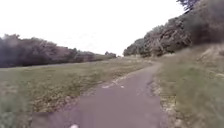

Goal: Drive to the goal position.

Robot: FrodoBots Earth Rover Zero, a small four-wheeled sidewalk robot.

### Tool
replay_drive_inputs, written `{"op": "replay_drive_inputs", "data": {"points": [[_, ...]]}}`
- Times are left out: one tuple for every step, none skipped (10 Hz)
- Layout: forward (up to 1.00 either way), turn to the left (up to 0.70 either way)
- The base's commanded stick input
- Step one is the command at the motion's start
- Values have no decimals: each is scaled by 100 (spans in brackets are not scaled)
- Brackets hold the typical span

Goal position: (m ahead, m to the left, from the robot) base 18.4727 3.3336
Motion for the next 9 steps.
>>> {"op": "replay_drive_inputs", "data": {"points": [[100,-38],[100,-35],[100,-34],[100,-34],[100,-34],[100,-34],[100,-18],[100,0],[100,0]]}}
